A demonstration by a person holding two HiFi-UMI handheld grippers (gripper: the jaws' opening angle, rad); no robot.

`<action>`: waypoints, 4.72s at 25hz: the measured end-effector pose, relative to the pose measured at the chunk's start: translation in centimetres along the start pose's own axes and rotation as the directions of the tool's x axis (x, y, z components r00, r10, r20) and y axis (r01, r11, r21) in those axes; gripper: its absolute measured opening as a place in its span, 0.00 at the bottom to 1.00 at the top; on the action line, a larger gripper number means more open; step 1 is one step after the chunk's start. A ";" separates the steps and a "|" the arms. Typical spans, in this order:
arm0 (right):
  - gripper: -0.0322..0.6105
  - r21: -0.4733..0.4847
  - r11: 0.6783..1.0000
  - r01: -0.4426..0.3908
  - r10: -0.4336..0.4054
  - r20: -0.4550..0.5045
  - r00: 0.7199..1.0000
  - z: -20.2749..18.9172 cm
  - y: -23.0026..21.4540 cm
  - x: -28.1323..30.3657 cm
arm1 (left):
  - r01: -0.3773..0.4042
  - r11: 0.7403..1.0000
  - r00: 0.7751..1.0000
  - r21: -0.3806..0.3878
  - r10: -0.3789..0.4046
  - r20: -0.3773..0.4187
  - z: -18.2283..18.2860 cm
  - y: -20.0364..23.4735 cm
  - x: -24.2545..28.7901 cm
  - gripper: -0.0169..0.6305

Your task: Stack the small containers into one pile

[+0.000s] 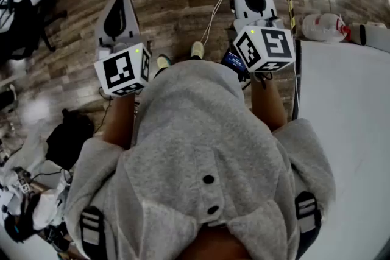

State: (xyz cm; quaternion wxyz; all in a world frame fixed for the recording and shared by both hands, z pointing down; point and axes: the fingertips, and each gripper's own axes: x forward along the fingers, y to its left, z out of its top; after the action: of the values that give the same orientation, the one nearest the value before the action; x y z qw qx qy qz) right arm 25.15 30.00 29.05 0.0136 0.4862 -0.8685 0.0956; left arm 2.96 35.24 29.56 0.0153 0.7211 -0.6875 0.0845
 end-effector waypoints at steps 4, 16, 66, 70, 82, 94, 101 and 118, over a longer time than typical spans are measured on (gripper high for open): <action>0.06 -0.004 1.000 -0.022 0.022 -0.012 1.000 0.1 -1.1 0.5 | 0.003 1.000 1.000 0.008 -0.003 -0.002 0.7 -1.1 1.2 0.04; 0.06 0.022 0.993 -0.118 0.118 -0.003 0.993 -0.1 -1.0 2.4 | -0.053 0.998 0.999 -0.018 0.053 -0.001 0.5 -0.7 1.8 0.04; 0.06 -0.029 0.990 -0.140 0.139 -0.037 0.990 2.6 1.8 27.9 | 0.030 0.999 0.999 -0.045 -0.029 0.016 1.2 13.3 23.7 0.04; 0.06 -0.033 0.991 -0.130 0.129 -0.027 0.991 3.5 1.7 28.5 | 0.040 0.998 0.999 -0.045 -0.039 0.028 1.7 13.4 24.2 0.04; 0.06 -0.069 0.993 -0.097 0.092 -0.077 0.993 3.4 9.1 40.1 | 0.093 0.988 0.996 -0.119 -0.093 0.012 0.0 25.0 30.7 0.04; 0.06 -0.075 0.996 -0.043 0.038 -0.059 0.998 4.8 9.0 44.3 | 0.122 0.984 0.992 -0.127 -0.119 0.032 0.5 28.5 33.9 0.04; 0.06 -0.073 0.997 -0.027 0.026 -0.010 1.000 6.1 5.7 40.4 | 0.117 0.989 0.992 -0.092 -0.112 0.056 2.4 24.6 31.9 0.04; 0.06 -0.069 0.995 -0.068 0.070 0.023 0.997 8.0 -3.9 43.5 | 0.096 0.994 0.994 -0.052 -0.094 0.049 4.7 18.1 39.1 0.04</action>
State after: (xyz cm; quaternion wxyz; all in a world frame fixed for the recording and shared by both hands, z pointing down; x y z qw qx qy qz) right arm 6.15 -10.03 26.86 0.0160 0.4563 -0.8876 0.0602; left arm -12.94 -5.03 28.80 0.0228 0.7541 -0.6546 0.0480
